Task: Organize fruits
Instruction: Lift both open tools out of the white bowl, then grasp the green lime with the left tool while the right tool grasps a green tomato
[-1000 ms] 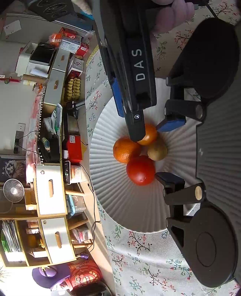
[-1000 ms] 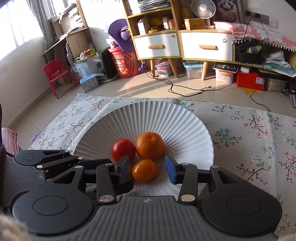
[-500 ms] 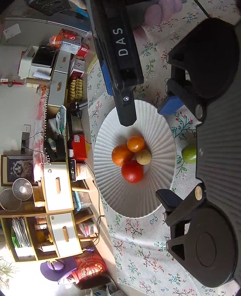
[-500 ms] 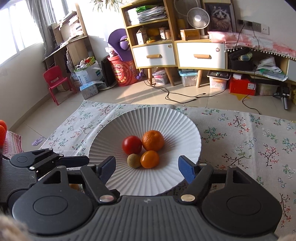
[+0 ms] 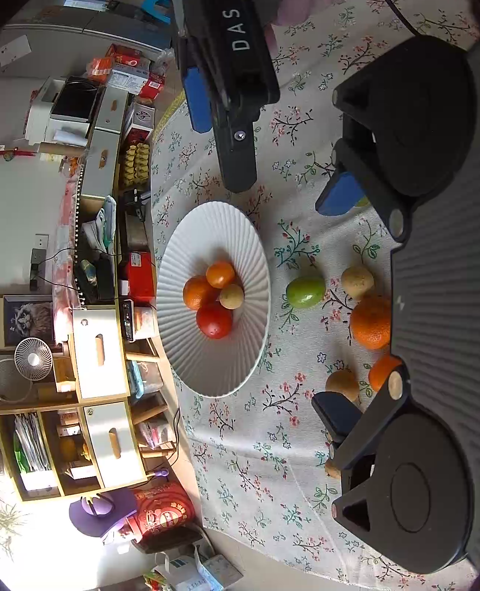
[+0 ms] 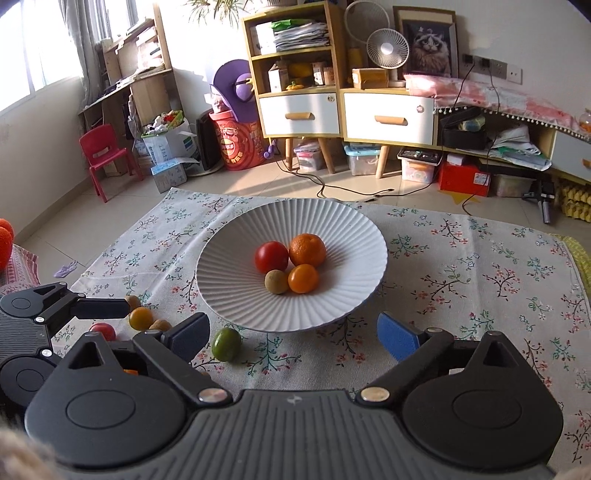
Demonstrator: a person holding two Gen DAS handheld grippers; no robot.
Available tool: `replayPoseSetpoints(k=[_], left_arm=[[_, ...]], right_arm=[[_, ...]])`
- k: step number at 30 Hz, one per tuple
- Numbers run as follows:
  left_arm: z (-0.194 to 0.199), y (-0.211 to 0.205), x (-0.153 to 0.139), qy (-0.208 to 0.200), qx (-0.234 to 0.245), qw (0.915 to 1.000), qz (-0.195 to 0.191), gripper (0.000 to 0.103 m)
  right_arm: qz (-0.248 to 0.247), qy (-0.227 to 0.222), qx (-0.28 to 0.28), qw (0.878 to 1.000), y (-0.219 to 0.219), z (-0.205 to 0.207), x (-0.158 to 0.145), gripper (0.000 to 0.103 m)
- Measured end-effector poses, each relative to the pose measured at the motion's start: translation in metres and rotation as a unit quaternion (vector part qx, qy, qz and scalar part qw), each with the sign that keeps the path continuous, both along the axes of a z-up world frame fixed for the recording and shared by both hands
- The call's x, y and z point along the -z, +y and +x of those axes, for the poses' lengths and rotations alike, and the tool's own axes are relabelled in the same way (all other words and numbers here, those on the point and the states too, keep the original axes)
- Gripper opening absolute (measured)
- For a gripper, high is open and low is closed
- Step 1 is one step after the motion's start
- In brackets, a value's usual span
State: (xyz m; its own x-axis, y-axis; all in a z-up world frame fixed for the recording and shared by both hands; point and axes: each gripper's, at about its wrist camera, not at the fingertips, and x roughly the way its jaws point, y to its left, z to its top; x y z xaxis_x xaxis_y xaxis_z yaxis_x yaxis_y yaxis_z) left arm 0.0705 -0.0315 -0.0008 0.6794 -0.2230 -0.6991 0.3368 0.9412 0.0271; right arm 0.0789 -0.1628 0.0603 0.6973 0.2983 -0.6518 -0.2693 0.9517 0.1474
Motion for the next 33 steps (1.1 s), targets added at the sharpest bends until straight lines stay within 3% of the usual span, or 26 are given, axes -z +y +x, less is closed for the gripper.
replayPoseSetpoints(k=[13, 33], left_arm=[[-0.035, 0.026, 0.021, 0.015, -0.024, 0.9993, -0.024, 0.096], [-0.065, 0.020, 0.053, 0.011, 0.032, 0.9987, -0.038, 0.096]], right_arm=[[-0.024, 0.011, -0.001, 1.000, 0.006, -0.033, 0.030, 0.102], [-0.086, 0.025, -0.045, 0.995, 0.022, -0.061, 0.071, 0.102]])
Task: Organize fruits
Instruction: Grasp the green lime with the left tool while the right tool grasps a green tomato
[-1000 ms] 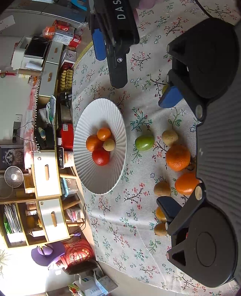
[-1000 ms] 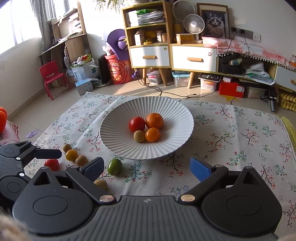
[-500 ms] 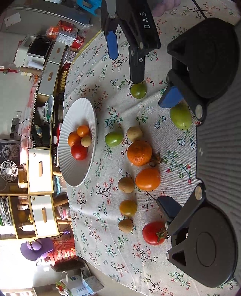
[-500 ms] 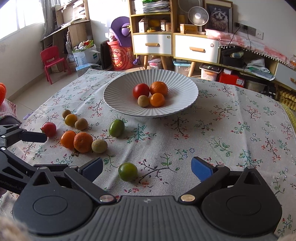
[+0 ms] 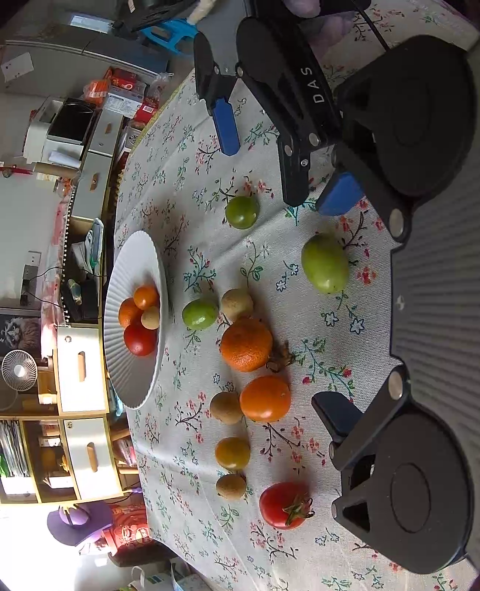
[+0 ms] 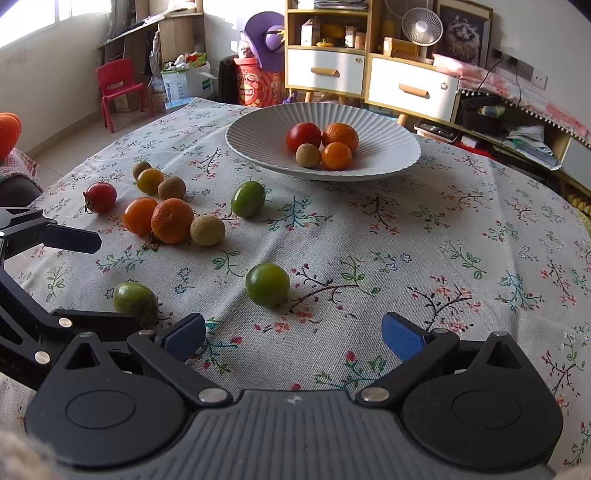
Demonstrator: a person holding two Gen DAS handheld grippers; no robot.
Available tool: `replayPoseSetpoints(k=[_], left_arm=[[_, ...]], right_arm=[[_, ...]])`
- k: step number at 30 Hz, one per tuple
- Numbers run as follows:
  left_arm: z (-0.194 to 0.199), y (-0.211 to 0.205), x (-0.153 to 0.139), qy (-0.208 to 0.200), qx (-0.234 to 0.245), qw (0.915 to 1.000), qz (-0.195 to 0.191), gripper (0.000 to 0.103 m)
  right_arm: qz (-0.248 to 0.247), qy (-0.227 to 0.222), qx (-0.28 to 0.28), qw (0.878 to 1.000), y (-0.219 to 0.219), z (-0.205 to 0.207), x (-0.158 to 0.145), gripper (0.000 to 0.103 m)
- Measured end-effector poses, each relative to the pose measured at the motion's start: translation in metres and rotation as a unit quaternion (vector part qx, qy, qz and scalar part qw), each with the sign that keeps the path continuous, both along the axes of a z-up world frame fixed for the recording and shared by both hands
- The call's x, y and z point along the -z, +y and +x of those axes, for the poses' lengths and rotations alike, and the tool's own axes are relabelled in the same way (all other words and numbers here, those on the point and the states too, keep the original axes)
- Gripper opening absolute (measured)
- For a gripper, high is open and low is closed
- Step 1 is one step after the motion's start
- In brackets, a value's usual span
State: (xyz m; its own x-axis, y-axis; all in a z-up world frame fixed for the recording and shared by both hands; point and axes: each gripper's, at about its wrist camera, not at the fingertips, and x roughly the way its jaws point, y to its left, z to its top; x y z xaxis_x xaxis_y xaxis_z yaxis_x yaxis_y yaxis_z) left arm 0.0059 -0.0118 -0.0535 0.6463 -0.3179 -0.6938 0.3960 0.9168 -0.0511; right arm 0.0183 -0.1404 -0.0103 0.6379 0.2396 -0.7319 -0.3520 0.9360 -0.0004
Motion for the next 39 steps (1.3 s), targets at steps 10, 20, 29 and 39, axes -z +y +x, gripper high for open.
replayPoseSetpoints(k=[10, 20, 29, 39], left_arm=[[-0.005, -0.007, 0.007, 0.003, 0.024, 0.9996, 0.015, 0.095], [-0.008, -0.011, 0.002, -0.004, 0.047, 0.9989, 0.008, 0.065], [-0.009, -0.010, -0.001, -0.003, 0.052, 0.9986, -0.002, 0.036], [-0.006, -0.007, -0.002, 0.004, 0.045, 0.9989, -0.016, 0.028]], right_arm=[[0.003, -0.021, -0.004, 1.000, -0.002, -0.007, 0.006, 0.103], [-0.005, -0.013, -0.009, 1.000, 0.000, -0.004, 0.003, 0.103], [-0.005, -0.026, -0.041, 0.999, 0.009, -0.006, -0.003, 0.083], [0.019, -0.024, -0.052, 0.998, 0.012, 0.000, -0.008, 0.042]])
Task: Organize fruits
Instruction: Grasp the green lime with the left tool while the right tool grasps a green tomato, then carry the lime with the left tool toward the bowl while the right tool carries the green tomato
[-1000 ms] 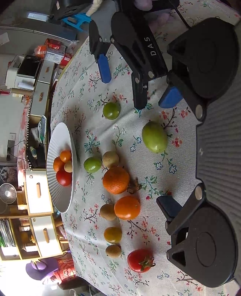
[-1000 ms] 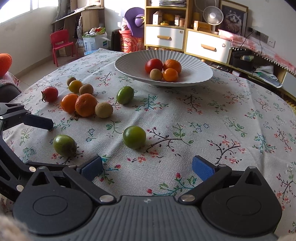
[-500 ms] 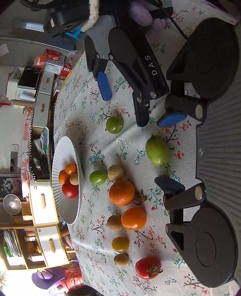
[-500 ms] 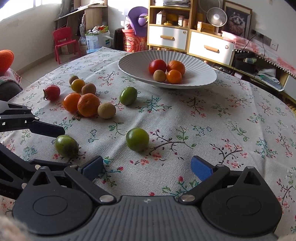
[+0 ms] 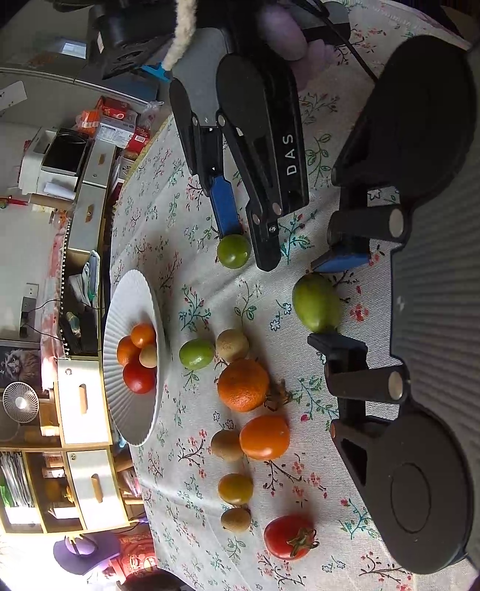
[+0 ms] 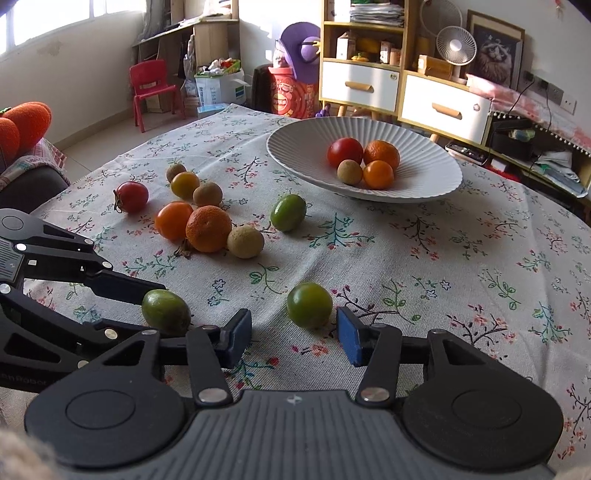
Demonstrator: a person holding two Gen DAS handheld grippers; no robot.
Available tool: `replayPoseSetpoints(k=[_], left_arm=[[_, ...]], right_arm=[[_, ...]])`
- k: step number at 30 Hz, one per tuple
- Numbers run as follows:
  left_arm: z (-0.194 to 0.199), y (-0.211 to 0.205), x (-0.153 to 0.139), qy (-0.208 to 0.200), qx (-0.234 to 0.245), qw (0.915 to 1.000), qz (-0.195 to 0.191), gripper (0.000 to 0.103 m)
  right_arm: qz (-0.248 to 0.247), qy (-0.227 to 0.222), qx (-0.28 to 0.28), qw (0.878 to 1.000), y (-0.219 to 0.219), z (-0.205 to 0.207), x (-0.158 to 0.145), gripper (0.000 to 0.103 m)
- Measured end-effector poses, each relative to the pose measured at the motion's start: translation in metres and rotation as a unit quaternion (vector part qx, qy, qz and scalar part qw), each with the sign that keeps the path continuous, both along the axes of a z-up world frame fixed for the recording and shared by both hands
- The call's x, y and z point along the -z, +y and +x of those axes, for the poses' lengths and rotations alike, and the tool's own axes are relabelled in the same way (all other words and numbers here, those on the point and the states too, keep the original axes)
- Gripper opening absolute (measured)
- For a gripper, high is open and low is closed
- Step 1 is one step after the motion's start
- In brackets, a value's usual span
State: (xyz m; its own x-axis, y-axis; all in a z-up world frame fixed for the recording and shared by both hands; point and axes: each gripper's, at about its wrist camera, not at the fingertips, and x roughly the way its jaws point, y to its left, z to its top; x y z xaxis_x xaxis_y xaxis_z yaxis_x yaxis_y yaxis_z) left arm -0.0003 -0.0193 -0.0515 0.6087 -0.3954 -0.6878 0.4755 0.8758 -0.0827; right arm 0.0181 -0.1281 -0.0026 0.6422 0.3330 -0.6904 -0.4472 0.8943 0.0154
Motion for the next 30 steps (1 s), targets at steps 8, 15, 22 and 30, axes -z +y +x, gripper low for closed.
replayPoseSetpoints(k=[8, 15, 22, 30], left_arm=[[0.000, -0.001, -0.001, 0.006, -0.006, 0.9999, -0.006, 0.028], [0.000, 0.000, -0.001, 0.010, -0.009, 0.9999, -0.006, 0.028], [0.001, 0.004, -0.003, 0.022, -0.015, 0.9995, -0.017, 0.028], [0.006, 0.010, -0.006, 0.032, -0.029, 0.9987, -0.028, 0.028]], right_arm=[[0.007, 0.003, -0.002, 1.000, 0.001, 0.002, -0.001, 0.028], [0.005, -0.002, 0.004, 1.000, 0.002, 0.002, -0.001, 0.034], [0.005, -0.009, 0.007, 1.000, 0.005, 0.004, -0.002, 0.035], [0.010, -0.004, 0.007, 1.000, 0.007, 0.009, -0.005, 0.024]])
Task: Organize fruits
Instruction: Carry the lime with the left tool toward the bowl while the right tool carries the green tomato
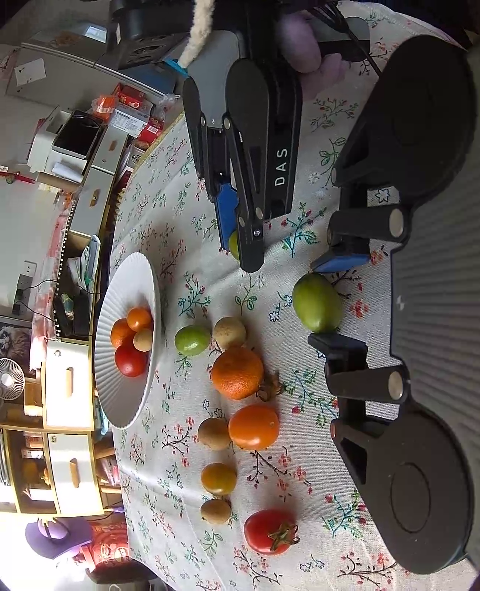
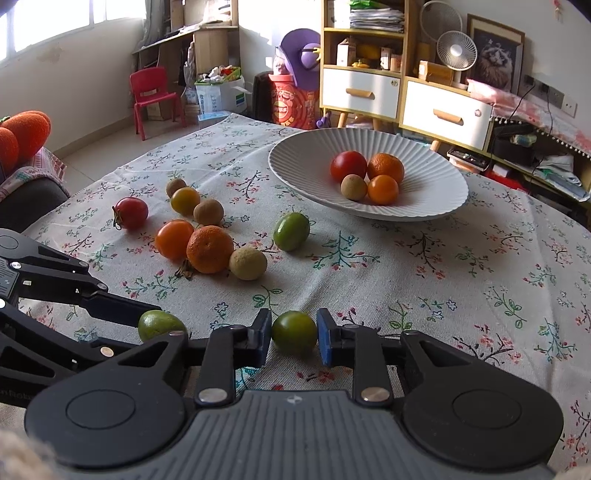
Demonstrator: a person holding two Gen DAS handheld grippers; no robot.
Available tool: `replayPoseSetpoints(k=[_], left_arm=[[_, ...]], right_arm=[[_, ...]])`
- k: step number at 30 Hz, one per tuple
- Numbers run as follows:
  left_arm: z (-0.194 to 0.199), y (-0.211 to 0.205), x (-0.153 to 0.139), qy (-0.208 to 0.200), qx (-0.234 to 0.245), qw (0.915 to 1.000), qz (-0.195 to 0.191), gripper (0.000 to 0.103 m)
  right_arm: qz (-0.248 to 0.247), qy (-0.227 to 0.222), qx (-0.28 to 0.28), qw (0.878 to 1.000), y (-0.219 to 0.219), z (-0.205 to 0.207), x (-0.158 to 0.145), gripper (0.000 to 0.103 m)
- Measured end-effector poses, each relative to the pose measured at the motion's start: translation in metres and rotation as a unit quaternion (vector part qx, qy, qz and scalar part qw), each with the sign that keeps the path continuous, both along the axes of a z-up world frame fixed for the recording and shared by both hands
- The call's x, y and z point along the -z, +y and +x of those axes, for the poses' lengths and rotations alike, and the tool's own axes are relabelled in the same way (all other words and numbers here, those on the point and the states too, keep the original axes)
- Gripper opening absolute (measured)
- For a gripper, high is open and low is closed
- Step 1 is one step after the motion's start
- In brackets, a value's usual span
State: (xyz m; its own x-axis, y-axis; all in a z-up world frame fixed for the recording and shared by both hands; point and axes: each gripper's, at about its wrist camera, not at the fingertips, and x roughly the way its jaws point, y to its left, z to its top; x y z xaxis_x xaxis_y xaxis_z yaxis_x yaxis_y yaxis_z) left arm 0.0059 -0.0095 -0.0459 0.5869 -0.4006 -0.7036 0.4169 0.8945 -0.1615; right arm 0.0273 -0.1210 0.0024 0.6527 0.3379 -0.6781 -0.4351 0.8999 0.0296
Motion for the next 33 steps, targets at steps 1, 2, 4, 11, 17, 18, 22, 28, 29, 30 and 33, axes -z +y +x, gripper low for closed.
replayPoseSetpoints(k=[1, 2, 4, 11, 17, 18, 22, 28, 29, 30, 33], left_arm=[[0.000, 0.001, -0.001, 0.000, -0.001, 1.0000, -0.002, 0.028], [0.001, 0.002, -0.002, 0.000, -0.003, 1.0000, -0.004, 0.028], [0.002, 0.003, -0.003, -0.002, -0.006, 1.0000, -0.003, 0.028], [0.005, 0.003, -0.003, -0.001, -0.011, 0.9999, -0.001, 0.028], [0.006, 0.003, -0.005, -0.004, -0.012, 0.9999, 0.000, 0.028], [0.007, 0.003, -0.006, -0.005, -0.012, 0.9999, -0.001, 0.028], [0.009, 0.002, -0.011, -0.009, -0.012, 0.9999, -0.002, 0.028], [0.016, 0.001, -0.020, -0.006, -0.018, 0.9997, -0.013, 0.028], [0.018, 0.000, -0.022, -0.006, -0.018, 0.9997, -0.014, 0.028], [0.020, 0.000, -0.025, -0.006, -0.019, 0.9997, -0.013, 0.028], [0.029, -0.004, -0.034, -0.003, -0.022, 0.9996, -0.017, 0.028]], right_arm=[[0.003, 0.001, 0.001, 1.000, 0.000, 0.000, 0.000, 0.024], [0.004, 0.002, 0.001, 1.000, 0.000, 0.001, -0.001, 0.024], [0.006, 0.005, 0.001, 1.000, 0.000, 0.002, -0.001, 0.024], [0.007, 0.004, 0.011, 1.000, 0.001, 0.005, -0.001, 0.035], [-0.004, 0.000, -0.002, 1.000, 0.006, 0.000, -0.005, 0.035], [-0.004, 0.000, -0.002, 1.000, 0.006, -0.001, -0.005, 0.035], [-0.005, 0.007, 0.006, 1.000, 0.001, -0.002, -0.002, 0.034], [0.000, 0.009, 0.011, 1.000, 0.001, 0.000, -0.008, 0.023], [0.003, 0.006, 0.011, 1.000, 0.001, 0.000, -0.011, 0.023], [0.007, 0.004, 0.011, 1.000, 0.001, 0.000, -0.013, 0.023], [0.015, 0.003, 0.018, 1.000, 0.001, 0.004, -0.020, 0.023]])
